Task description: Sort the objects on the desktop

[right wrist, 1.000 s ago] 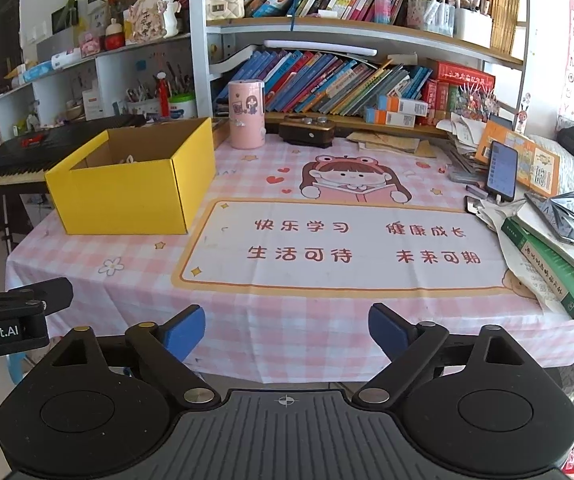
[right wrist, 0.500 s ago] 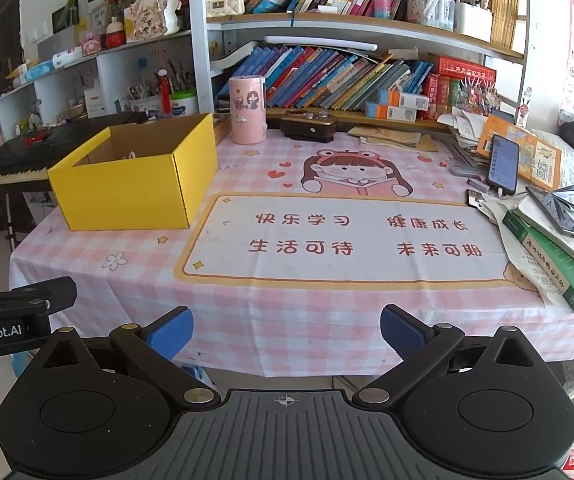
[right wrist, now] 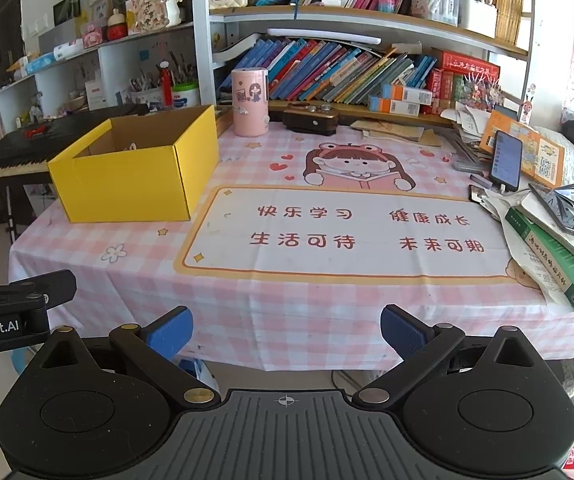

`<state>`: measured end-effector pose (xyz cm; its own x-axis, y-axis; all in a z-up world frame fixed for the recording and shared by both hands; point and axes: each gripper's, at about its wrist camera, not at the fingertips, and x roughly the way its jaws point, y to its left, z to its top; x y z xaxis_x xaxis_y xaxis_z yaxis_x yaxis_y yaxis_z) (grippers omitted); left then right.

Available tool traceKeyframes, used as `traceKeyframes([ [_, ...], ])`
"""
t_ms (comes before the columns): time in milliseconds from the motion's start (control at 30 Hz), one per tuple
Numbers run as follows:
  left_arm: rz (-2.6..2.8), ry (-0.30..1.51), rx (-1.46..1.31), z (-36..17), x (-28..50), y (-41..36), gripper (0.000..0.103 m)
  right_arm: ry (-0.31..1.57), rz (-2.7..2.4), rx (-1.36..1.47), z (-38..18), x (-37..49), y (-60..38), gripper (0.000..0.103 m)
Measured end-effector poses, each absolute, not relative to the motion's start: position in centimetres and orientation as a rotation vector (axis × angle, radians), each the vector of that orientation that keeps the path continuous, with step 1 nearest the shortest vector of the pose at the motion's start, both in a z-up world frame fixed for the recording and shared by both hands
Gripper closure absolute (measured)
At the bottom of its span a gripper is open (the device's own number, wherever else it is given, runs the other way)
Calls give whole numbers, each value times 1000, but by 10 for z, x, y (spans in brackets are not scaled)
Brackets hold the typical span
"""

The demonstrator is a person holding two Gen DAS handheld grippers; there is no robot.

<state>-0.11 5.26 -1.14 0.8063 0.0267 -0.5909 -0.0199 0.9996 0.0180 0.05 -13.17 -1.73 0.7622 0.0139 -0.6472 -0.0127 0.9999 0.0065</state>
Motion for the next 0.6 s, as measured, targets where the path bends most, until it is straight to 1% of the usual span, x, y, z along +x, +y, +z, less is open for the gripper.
traceKeyframes([
  [600,18,653,1,-16,0,52,0,712,14,3,-18,1,-133,2],
])
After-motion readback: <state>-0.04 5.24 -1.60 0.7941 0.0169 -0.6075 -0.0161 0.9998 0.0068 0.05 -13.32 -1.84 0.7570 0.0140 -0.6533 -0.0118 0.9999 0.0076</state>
